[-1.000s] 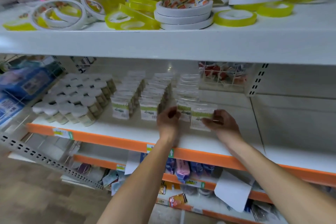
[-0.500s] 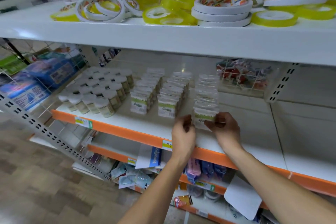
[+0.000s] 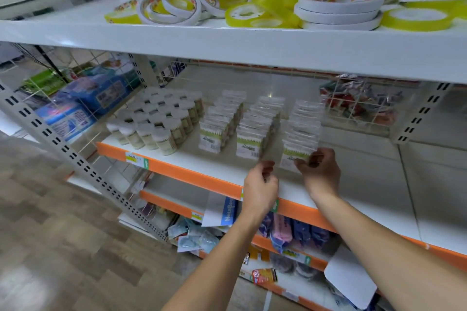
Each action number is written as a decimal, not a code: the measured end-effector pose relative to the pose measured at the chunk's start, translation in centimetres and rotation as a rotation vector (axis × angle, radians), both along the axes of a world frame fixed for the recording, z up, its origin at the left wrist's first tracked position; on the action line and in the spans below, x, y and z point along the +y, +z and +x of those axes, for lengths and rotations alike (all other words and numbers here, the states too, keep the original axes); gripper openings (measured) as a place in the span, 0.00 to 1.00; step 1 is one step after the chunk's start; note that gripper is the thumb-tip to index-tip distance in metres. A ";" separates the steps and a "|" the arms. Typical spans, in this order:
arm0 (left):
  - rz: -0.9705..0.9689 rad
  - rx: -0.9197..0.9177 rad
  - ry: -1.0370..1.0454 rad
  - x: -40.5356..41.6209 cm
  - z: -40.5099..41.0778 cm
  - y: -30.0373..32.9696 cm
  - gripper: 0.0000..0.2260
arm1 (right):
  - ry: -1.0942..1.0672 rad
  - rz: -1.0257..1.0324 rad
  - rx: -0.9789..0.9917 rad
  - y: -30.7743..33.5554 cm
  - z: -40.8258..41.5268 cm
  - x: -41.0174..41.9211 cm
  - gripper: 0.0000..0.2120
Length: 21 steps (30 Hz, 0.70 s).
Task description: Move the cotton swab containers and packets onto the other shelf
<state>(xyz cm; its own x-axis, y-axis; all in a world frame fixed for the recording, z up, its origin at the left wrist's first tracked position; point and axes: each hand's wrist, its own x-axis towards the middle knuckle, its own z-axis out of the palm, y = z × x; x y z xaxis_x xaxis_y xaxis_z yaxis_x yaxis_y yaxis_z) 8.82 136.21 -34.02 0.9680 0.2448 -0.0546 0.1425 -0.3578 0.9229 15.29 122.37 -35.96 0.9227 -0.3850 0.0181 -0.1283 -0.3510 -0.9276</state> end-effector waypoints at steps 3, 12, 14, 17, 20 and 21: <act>0.045 0.027 -0.023 0.3 0.2 0.1 0.17 | -0.021 -0.013 0.014 0.3 0.1 0.4 0.20; 0.458 -0.026 -0.127 1.8 -0.5 1.1 0.19 | 0.022 -0.037 0.045 0.4 -1.2 0.8 0.25; 0.557 -0.059 -0.151 2.1 -1.0 1.2 0.18 | 0.051 -0.143 0.058 0.5 -2.2 0.4 0.22; 0.659 -0.087 -0.188 2.5 -1.7 0.9 0.16 | 0.146 -0.380 0.030 0.7 -4.3 -0.5 0.14; 0.738 -0.096 -0.193 2.4 -2.7 1.0 0.16 | 0.253 -0.648 0.026 0.9 -6.7 -1.1 0.15; 0.772 -0.101 -0.194 2.3 -2.9 0.8 0.15 | 0.289 -0.730 0.026 0.8 -7.4 -1.2 0.17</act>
